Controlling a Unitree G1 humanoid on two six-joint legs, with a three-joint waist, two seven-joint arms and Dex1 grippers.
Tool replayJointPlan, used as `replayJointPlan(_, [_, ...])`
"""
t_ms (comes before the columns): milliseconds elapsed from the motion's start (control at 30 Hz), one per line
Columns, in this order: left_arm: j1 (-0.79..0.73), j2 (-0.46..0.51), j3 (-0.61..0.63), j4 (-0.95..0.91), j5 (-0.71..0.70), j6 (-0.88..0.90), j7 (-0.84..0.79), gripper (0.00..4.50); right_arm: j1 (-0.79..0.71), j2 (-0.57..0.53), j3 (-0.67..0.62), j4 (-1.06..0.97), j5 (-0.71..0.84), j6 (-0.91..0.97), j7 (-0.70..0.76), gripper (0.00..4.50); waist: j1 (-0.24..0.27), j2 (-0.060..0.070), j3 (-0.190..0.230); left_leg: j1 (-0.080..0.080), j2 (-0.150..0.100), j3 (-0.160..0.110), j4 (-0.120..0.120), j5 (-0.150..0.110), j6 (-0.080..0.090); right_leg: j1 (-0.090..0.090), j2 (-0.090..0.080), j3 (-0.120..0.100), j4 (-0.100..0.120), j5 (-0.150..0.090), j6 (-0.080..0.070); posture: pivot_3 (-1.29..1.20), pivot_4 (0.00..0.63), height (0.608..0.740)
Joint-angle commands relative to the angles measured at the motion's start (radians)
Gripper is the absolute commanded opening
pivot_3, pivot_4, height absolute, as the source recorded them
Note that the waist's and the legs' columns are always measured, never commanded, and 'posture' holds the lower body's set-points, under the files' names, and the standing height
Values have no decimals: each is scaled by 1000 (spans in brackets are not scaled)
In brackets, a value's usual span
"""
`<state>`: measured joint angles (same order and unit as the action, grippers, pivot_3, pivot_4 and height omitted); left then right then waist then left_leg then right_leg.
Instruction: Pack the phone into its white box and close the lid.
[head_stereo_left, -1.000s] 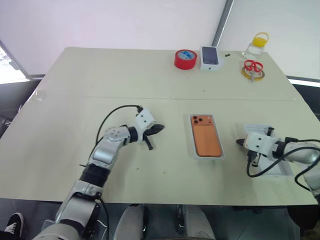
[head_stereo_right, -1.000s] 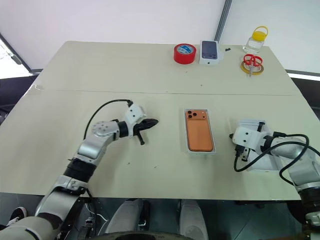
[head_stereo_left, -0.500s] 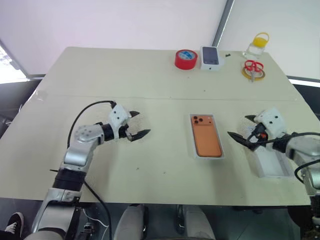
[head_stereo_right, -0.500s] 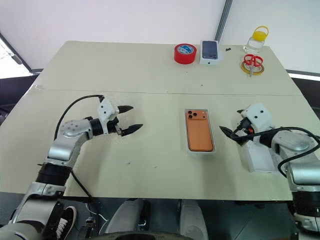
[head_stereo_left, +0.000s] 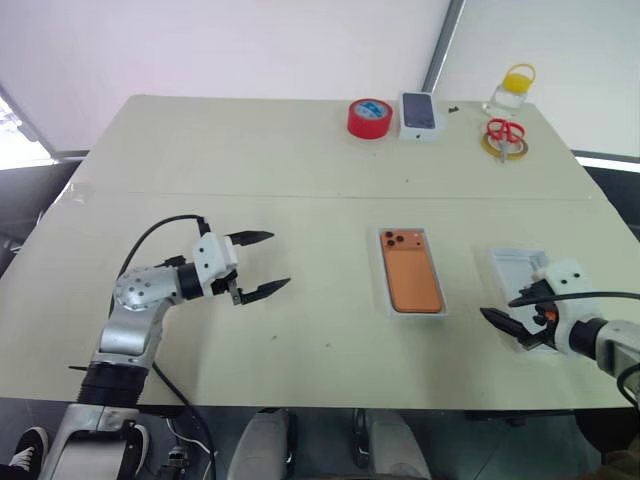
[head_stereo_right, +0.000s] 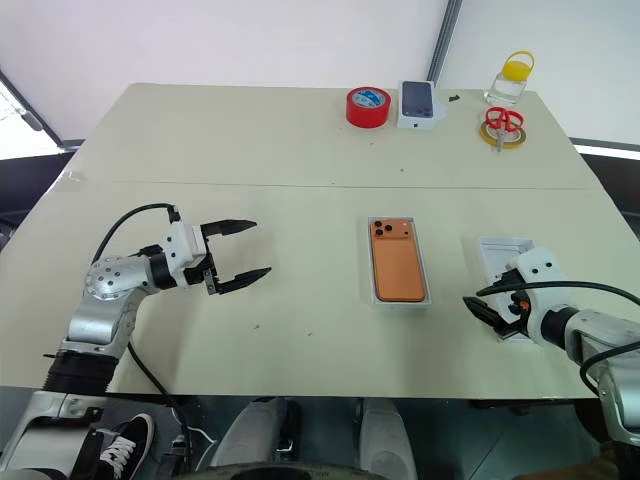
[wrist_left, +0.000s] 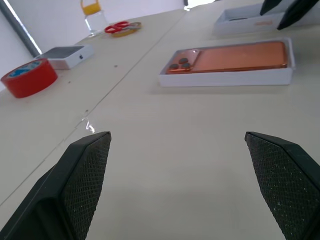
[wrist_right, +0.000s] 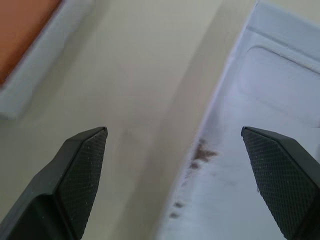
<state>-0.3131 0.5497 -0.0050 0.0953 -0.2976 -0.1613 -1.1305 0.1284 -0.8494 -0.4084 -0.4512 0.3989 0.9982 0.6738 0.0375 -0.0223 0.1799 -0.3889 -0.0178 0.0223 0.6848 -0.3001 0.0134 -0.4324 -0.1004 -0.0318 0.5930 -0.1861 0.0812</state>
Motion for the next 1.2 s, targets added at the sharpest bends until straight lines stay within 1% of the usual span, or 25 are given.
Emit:
replayJointPlan(33, [15,20,-2,-54,-59,13,-59,4500,-50,-43,-19,-34,42,162,-23,4474,-1,0,0,0,0,0,0,0,0,0,0,0,0,0,0,0,150,740])
replayJointPlan(200, [24,25,-15,-69,-90,56,-94,4500,-168,-57,35,-22,74,324,-59,4474,0,0,0,0,0,0,0,0,0,0,1,0,0,0,0,0,150,740])
replayJointPlan(367, [31,8,-20,-79,-82,56,-76,4500,-226,-85,100,69,53,363,-71,4474,2,0,0,-1,1,0,0,0,0,0,1,0,-1,0,0,0,150,740])
replayJointPlan(567, [70,-2,-22,-117,-73,60,-49,4500,-331,-73,121,159,60,439,-97,4474,-3,0,0,-1,1,0,0,0,0,0,1,0,-1,0,0,0,150,740])
replayJointPlan(600, [74,-5,-22,-120,-69,60,-42,4500,-332,-78,134,172,55,436,-98,3981,-2,0,0,-1,1,0,0,0,0,-1,2,0,-1,0,0,0,150,740])
replayJointPlan(633, [76,-7,-22,-123,-65,57,-34,4500,-339,-73,137,187,56,449,-102,3716,-2,0,0,-1,2,0,0,0,0,-1,3,0,-1,0,0,0,150,740])
replayJointPlan(667, [79,-12,-21,-126,-64,61,-23,4500,-338,-68,145,200,51,450,-108,3255,-1,0,0,-1,2,0,0,0,0,-1,3,0,-1,0,0,0,150,740])
replayJointPlan(700, [80,-14,-22,-129,-64,65,-15,4500,-336,-66,154,209,46,443,-114,2672,0,0,0,-1,2,0,0,0,0,-1,3,0,-1,0,0,0,150,740])
replayJointPlan(733, [81,-17,-23,-133,-62,66,-8,4500,-332,-58,158,216,42,443,-122,2248,0,0,0,-1,2,0,0,0,0,-1,3,0,-1,0,0,0,150,740])
replayJointPlan(833, [88,-21,-26,-149,-62,72,11,4500,-312,-46,172,223,25,423,-142,772,-1,-3,-2,-1,3,0,0,0,0,0,3,0,-1,0,0,0,150,740])
replayJointPlan(867, [91,-22,-26,-154,-64,77,17,4500,-314,-38,171,228,22,423,-150,336,-1,-5,-3,-1,3,0,0,0,0,0,4,0,-1,0,0,0,150,740])
replayJointPlan(900, [94,-22,-25,-159,-63,79,22,4500,-318,-33,172,231,21,423,-156,20,-1,-7,-4,0,3,0,0,0,0,0,4,0,-1,0,0,0,150,740])
replayJointPlan(1100, [97,-20,-28,-172,-62,88,34,4500,-336,-4,158,242,20,429,-182,20,-1,-13,-8,2,4,0,0,0,0,2,4,0,-2,0,0,0,150,740])
replayJointPlan(1200, [88,-21,-29,-166,-60,89,34,4500,-340,6,151,241,28,439,-183,20,-2,-14,-8,2,4,0,0,0,0,2,4,0,-2,0,0,0,150,740])
